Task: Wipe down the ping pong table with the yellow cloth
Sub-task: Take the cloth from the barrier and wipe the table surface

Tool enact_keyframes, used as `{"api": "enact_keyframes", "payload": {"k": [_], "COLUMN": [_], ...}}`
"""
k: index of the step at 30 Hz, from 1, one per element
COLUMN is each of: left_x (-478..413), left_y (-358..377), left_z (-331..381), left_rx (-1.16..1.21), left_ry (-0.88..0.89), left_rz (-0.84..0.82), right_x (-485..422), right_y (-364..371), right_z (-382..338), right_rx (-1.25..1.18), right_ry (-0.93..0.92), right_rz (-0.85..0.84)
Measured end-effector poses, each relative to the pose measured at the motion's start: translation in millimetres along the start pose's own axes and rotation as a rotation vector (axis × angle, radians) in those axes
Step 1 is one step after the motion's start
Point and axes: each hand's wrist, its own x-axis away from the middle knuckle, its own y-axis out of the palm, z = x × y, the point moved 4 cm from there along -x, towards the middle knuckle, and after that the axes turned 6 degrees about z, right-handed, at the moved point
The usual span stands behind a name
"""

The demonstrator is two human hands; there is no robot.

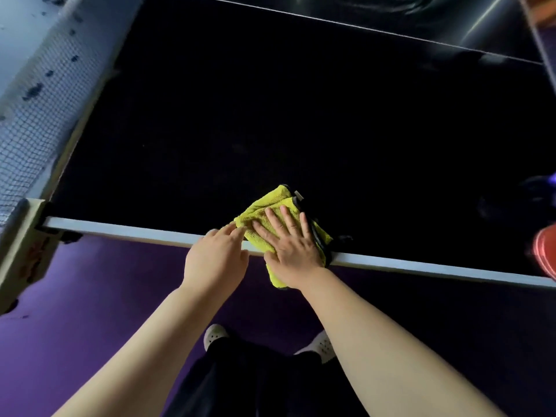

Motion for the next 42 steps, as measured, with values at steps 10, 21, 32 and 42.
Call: {"api": "enact_keyframes", "payload": {"k": [10, 21, 32, 42], "left_x": [-22.7, -53.7, -107.6, -143.4], "left_y": [41.3, 74.2, 70.1, 73.1], "left_z": [184.3, 386.0, 461.0, 576.9], "left_rx": [0.001, 0.009, 0.001, 0.108], "left_ry": [0.158, 0.339, 0.458, 0.734], "left_rz": [-0.01, -0.061, -0.126, -0.25], "right_x": [84.1, 186.4, 233.2, 296.7], "right_y": [0.0, -1.3, -62.1, -118.8], "right_z": [161.4, 335.1, 434.3, 482.4], "right_rx": [-0.131, -0.176, -0.848, -1.315], "right_ry": [0.109, 0.286, 0.87, 0.951], "right_rz": [0.073, 0.105, 0.467, 0.738]}}
